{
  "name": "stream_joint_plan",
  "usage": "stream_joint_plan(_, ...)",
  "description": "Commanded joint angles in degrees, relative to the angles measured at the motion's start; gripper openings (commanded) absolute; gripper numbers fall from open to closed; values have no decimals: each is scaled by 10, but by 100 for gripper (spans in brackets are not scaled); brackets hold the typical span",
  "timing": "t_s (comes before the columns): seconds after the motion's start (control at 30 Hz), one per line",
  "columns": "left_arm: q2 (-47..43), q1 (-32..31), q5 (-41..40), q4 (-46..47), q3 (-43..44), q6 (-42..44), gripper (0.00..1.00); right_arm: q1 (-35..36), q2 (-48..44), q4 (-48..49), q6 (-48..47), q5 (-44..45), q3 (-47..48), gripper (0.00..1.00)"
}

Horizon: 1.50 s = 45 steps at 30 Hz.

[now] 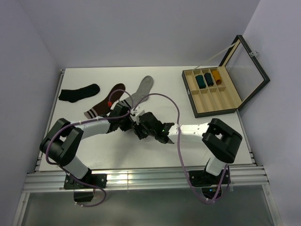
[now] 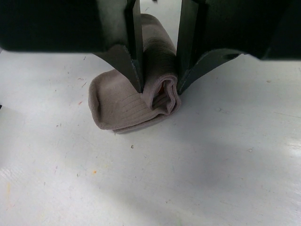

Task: Roll the socks
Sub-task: Roll the sock at the center of the board.

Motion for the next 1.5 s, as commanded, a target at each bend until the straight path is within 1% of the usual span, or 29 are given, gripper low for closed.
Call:
stream_joint_plan(0.0, 15, -2, 1, -47, 7, 21, 13, 5, 26, 5, -17, 28, 24, 50)
stream_joint_plan(0.3, 20, -2, 9, -57, 21, 23, 13, 12, 54, -31, -18, 14, 20, 52)
stream_joint_plan(0.4, 21, -2, 12, -58, 24, 24, 13, 17, 71, -42, -23, 4, 32, 53)
stream_joint_plan(0.5, 21, -2, 15, -59, 27, 24, 13, 21, 91, -58, -24, 20, 43, 54)
stream_joint_plan(0.63, 21, -2, 20, -61, 29, 26, 13, 21, 112, -86, -10, 64, 56, 54)
stream_joint_plan(0.73, 19, -2, 21, -59, 27, 26, 13, 21, 132, -116, 0, 84, 71, 47)
stream_joint_plan(0.83, 17, -2, 22, -58, 29, 30, 15, 20, 144, -130, 0, 79, 85, 22)
stream_joint_plan(0.87, 17, -2, 20, -57, 30, 32, 16, 19, 144, -139, 1, 61, 87, 8)
stream_joint_plan(0.9, 15, -2, 18, -56, 30, 33, 20, 14, 139, -141, 3, 43, 88, 2)
stream_joint_plan(0.93, 11, -2, 15, -53, 28, 32, 23, 9, 137, -143, 9, 21, 86, 0)
stream_joint_plan(0.97, 8, -2, 13, -48, 24, 30, 26, 2, 130, -145, 13, -3, 84, 0)
stream_joint_plan(1.0, 4, -2, 10, -41, 16, 30, 33, -8, 126, -145, 16, -67, 80, 0)
stream_joint_plan(1.07, -10, -2, 9, -20, 2, 25, 38, -42, 113, -153, 34, -124, 78, 0)
stream_joint_plan(1.1, -15, -2, 7, -15, -2, 24, 46, -55, 112, -159, 40, -172, 81, 0)
stream_joint_plan(1.17, -27, -2, 5, 0, -10, 21, 55, -94, 109, -171, 56, -227, 82, 0)
stream_joint_plan(1.2, -30, -2, 4, 3, -14, 21, 62, -106, 110, -173, 62, -250, 86, 0)
stream_joint_plan(1.23, -37, -2, 3, 5, -17, 19, 67, -119, 111, -174, 73, -295, 87, 0)
stream_joint_plan(1.3, -44, -2, 1, 16, -25, 17, 75, -149, 121, -172, 83, -342, 92, 0)
stream_joint_plan(1.33, -54, -2, -2, 18, -28, 14, 77, -158, 125, -171, 96, -377, 94, 0)
stream_joint_plan(1.4, -63, -2, -4, 30, -42, 7, 80, -183, 143, -169, 105, -417, 105, 0)
stream_joint_plan(1.47, -77, -2, -5, 34, -54, -1, 80, -196, 160, -179, 116, -452, 117, 0)
